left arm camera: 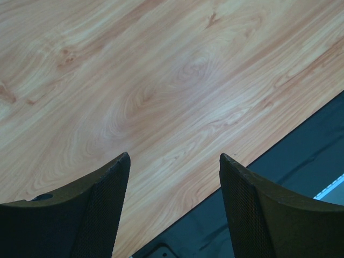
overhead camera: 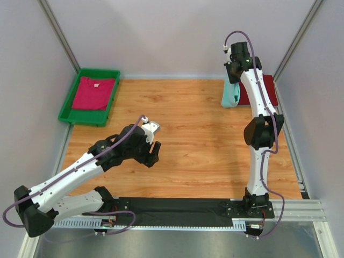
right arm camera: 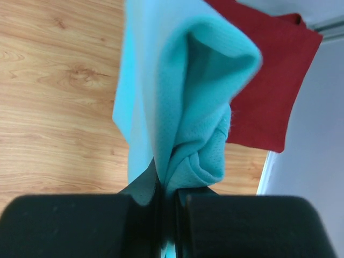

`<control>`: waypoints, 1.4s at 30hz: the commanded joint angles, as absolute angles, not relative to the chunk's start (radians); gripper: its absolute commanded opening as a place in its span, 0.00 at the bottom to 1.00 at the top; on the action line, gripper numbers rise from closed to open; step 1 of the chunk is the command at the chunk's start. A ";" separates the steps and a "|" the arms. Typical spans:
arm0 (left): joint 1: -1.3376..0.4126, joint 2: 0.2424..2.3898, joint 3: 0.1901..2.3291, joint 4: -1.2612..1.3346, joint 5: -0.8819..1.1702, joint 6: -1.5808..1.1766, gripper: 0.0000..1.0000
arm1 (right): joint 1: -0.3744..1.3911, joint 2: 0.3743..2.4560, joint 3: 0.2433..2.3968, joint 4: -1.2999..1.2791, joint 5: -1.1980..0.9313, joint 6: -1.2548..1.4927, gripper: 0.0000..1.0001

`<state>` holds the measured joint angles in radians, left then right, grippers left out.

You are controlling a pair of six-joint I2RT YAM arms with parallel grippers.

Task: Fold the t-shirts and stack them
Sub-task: Neatly place the folded tshirt to the corner

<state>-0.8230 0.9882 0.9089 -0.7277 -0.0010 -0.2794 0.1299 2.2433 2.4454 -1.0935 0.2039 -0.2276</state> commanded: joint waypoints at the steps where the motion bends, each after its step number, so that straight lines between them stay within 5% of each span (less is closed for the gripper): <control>1: -0.819 1.018 0.942 -0.723 0.003 -0.242 0.74 | 0.133 2.232 2.534 -1.023 0.201 -0.394 0.00; 17: -0.781 1.063 0.927 -0.699 0.063 -0.299 0.74 | 0.075 2.138 2.507 -1.051 0.123 -0.400 0.00; 42: -0.718 1.109 0.907 -0.747 0.107 -0.325 0.73 | -0.067 2.275 2.548 -0.930 0.045 -0.426 0.00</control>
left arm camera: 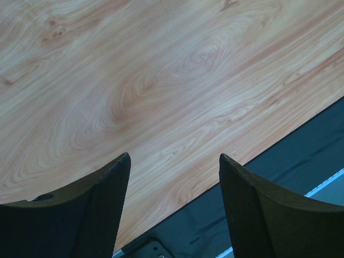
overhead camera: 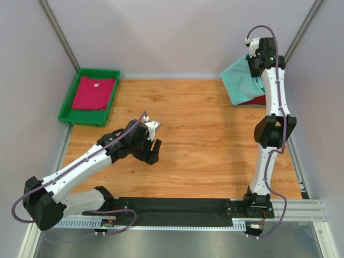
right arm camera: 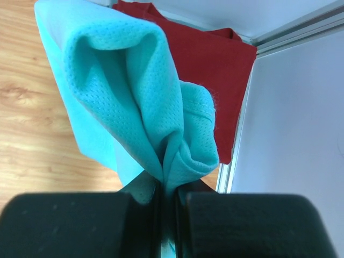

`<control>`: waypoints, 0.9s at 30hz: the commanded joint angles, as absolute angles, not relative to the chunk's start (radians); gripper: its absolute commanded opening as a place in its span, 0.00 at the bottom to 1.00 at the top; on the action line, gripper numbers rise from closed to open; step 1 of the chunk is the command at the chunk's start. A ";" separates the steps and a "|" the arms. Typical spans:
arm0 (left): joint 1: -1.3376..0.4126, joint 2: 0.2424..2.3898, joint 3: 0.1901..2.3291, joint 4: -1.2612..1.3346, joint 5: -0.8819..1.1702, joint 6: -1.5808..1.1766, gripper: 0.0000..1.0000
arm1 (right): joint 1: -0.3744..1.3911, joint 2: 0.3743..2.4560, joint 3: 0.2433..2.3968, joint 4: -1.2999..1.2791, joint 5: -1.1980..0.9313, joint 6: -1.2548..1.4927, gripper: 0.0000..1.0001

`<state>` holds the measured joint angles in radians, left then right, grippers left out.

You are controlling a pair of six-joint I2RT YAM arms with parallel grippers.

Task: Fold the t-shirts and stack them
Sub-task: Neatly place the folded tshirt to the corner

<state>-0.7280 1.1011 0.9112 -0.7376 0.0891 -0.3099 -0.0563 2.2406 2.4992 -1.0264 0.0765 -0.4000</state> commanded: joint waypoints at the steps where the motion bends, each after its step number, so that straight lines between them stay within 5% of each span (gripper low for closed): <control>1: -0.716 1.117 0.910 -0.747 0.109 -0.324 0.73 | -0.071 2.284 2.552 -0.922 0.040 -0.426 0.00; 27: -0.692 1.318 1.009 -0.782 0.121 -0.299 0.73 | -0.189 2.462 2.525 -0.742 0.043 -0.414 0.00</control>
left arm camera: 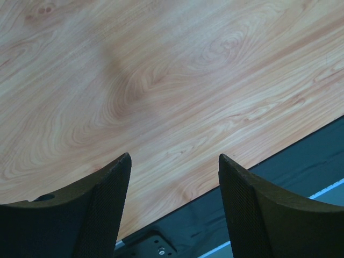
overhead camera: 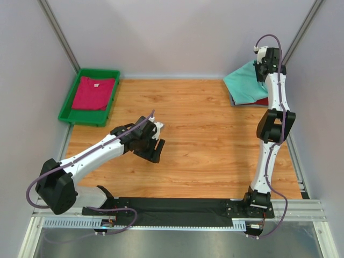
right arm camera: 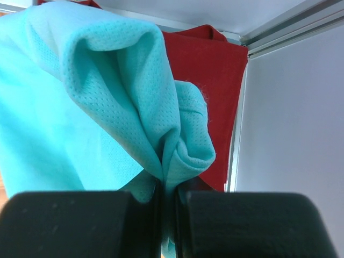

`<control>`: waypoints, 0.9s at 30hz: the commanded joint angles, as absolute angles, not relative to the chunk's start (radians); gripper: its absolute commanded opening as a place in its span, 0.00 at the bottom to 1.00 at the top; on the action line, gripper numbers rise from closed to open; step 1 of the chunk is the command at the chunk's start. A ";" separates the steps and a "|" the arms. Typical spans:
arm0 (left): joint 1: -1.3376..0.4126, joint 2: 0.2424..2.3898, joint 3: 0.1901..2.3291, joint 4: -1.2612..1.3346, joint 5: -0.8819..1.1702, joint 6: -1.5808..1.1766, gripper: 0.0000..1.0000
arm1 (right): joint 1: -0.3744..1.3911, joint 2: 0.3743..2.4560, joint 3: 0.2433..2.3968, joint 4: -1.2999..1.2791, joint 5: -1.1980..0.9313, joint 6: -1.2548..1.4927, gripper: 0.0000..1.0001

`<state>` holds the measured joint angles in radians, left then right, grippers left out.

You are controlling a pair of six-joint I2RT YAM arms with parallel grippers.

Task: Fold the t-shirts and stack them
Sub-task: Neatly place the folded tshirt to the corner

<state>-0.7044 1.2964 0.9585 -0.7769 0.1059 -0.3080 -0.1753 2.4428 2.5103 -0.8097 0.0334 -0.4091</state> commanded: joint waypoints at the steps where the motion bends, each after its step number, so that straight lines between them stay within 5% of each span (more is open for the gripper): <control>1: -0.686 1.325 1.015 -0.784 0.120 -0.299 0.73 | -0.193 2.468 2.525 -0.741 0.044 -0.413 0.00; 24: -0.672 1.434 1.131 -0.847 0.138 -0.390 0.72 | -0.241 2.562 2.536 -0.692 0.127 -0.376 0.00; 25: -0.672 1.431 1.131 -0.848 0.137 -0.397 0.72 | -0.241 2.560 2.530 -0.689 0.149 -0.374 0.02; 27: -0.672 1.422 1.126 -0.854 0.132 -0.420 0.72 | -0.242 2.554 2.523 -0.690 0.231 -0.373 0.27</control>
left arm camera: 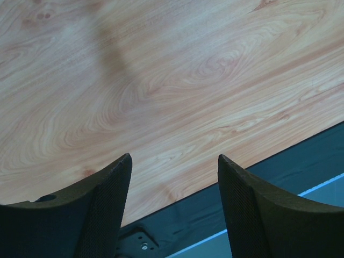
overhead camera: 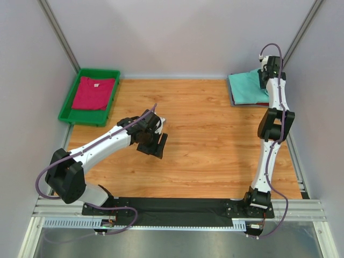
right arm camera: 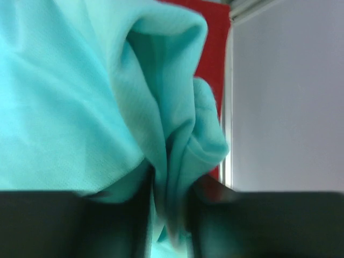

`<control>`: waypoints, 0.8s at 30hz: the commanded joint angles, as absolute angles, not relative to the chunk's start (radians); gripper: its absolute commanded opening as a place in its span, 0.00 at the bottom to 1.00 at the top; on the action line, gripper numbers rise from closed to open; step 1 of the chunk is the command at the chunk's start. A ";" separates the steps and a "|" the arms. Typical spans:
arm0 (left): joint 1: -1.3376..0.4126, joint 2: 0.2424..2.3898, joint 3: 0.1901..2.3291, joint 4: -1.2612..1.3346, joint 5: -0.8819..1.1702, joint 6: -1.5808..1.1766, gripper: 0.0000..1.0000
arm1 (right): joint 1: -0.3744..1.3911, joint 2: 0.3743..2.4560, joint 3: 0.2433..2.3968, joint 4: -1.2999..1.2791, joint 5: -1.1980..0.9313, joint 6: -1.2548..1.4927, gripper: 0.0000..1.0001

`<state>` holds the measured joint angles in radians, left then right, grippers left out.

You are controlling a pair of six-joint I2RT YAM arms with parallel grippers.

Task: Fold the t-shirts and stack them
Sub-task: Neatly place the folded tshirt to the corner, then reset both grippers

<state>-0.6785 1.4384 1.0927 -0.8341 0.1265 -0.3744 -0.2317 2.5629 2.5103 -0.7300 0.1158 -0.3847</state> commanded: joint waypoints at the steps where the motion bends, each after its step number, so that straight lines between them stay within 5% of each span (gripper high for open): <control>1: -0.672 1.420 1.126 -0.857 0.124 -0.428 0.72 | -0.242 2.548 2.525 -0.686 0.270 -0.371 0.43; 2: -0.672 1.410 1.129 -0.864 0.121 -0.449 0.72 | -0.241 2.536 2.522 -0.681 0.337 -0.373 0.66; 8: -0.672 1.309 1.144 -0.919 0.091 -0.517 0.72 | -0.235 2.409 2.575 -0.684 0.388 -0.296 0.93; 13: -0.673 1.162 1.059 -0.882 0.089 -0.580 0.72 | -0.140 2.214 2.470 -0.718 0.339 -0.154 0.99; 18: -0.672 0.923 0.898 -0.779 0.181 -0.675 0.75 | -0.007 1.949 2.243 -0.865 0.071 0.070 1.00; 24: -0.673 0.703 0.645 -0.623 0.275 -0.839 0.78 | 0.178 1.653 1.611 -0.718 -0.193 0.317 1.00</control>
<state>-0.6785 0.7876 0.7284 -0.7349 0.1982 -0.7059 0.1314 1.7336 1.8889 -0.7353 -0.0013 0.0921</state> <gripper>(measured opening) 0.770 0.999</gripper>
